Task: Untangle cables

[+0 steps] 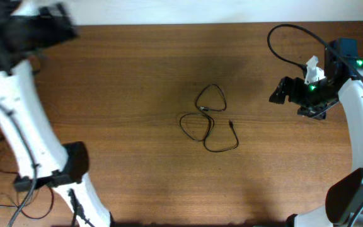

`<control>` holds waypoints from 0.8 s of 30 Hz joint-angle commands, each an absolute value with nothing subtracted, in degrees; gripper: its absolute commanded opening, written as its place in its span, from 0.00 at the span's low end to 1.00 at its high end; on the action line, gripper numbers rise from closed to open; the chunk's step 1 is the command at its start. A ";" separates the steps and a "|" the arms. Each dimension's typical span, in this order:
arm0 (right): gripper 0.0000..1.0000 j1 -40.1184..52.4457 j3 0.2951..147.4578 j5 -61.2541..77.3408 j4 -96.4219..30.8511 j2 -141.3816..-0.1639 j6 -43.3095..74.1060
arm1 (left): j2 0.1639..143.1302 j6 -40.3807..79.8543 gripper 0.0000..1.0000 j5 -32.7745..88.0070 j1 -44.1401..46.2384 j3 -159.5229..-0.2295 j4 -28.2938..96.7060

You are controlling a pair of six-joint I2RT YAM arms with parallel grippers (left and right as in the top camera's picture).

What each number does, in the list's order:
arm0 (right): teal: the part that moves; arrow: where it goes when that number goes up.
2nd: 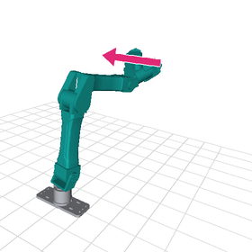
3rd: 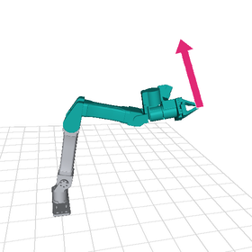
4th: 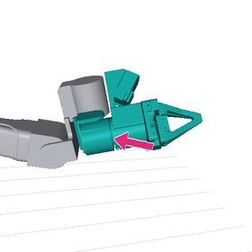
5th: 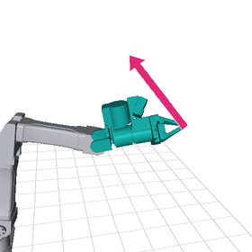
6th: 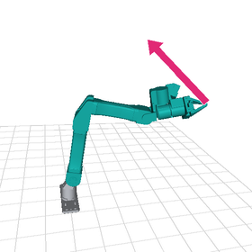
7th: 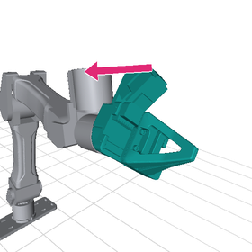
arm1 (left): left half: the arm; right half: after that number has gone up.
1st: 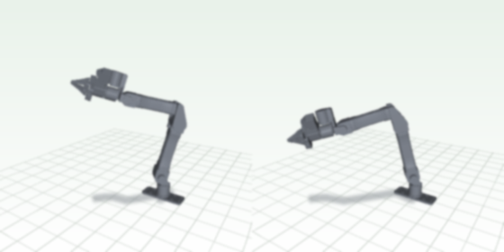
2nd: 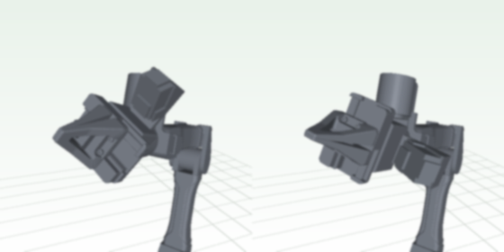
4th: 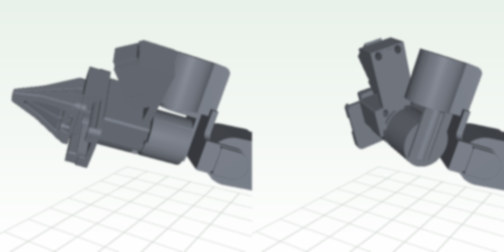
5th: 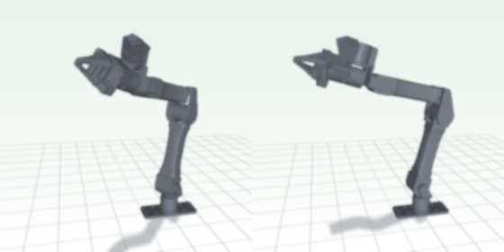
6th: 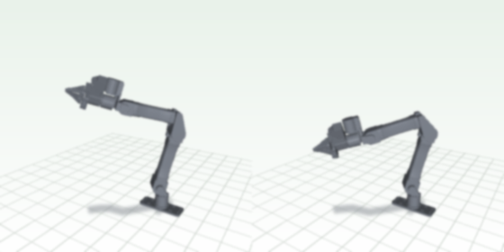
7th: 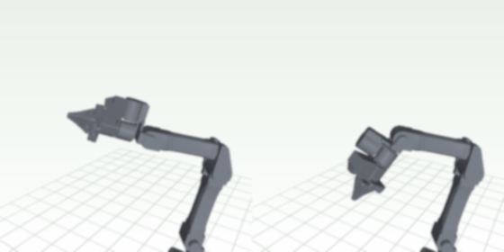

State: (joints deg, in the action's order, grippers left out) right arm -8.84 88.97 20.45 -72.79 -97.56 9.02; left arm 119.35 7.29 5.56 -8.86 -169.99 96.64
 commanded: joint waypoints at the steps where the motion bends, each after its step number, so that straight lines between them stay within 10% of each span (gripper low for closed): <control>1: 0.96 -8.58 88.71 20.10 -72.62 -96.90 8.78 | 121.95 -10.22 1.00 9.28 2.52 -163.24 96.53; 11: 0.96 -8.58 88.71 19.99 -72.60 -96.90 8.73 | 122.15 -40.88 1.00 10.76 28.97 -106.21 63.79; 24: 0.96 -8.58 88.71 18.57 -72.01 -96.90 8.29 | 123.44 -60.58 1.00 10.76 31.40 -95.66 45.50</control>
